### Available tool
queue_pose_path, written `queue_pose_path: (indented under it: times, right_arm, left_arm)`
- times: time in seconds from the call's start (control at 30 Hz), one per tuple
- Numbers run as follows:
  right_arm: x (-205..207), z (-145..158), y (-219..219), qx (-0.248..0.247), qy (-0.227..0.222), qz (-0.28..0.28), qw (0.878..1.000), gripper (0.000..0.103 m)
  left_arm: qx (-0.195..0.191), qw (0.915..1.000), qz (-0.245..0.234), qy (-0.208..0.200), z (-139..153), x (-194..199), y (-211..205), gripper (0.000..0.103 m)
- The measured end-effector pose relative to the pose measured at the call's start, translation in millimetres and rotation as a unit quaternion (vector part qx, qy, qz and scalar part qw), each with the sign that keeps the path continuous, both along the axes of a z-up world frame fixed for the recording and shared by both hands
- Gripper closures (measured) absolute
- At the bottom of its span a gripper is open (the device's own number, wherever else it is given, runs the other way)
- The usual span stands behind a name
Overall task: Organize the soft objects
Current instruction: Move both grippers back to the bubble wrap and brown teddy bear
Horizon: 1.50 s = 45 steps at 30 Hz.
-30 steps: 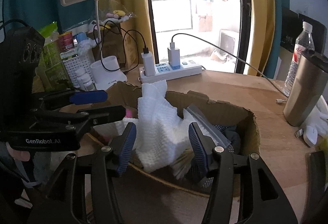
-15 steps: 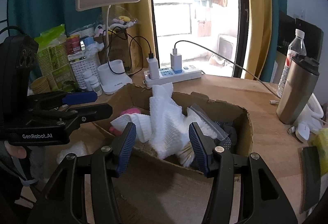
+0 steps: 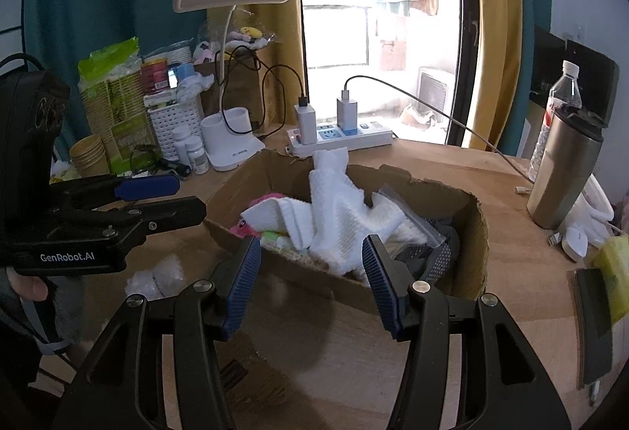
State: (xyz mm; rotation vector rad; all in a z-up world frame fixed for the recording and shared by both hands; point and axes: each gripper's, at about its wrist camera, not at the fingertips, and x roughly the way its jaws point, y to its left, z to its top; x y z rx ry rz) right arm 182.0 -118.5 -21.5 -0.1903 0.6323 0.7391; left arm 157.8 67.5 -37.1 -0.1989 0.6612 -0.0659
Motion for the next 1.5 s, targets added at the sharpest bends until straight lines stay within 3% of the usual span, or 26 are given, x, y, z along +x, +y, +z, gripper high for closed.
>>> queue_pose_path:
  times: [1.07,1.2,1.5]
  right_arm:
    - [-45,-43,9,-0.035,0.038,0.015,0.999,0.045]
    - [-46,-50,14,-0.040,0.047,0.019,0.998,0.038]
    - [-48,-64,27,-0.058,0.066,0.033,0.996,0.036]
  left_arm:
    - [-0.018,0.9988,0.013,0.042,-51,-45,4,0.038]
    - [-0.019,0.9985,0.017,0.048,-56,-47,7,0.038]
    - [-0.010,0.9977,0.031,0.059,-67,-49,14,0.038]
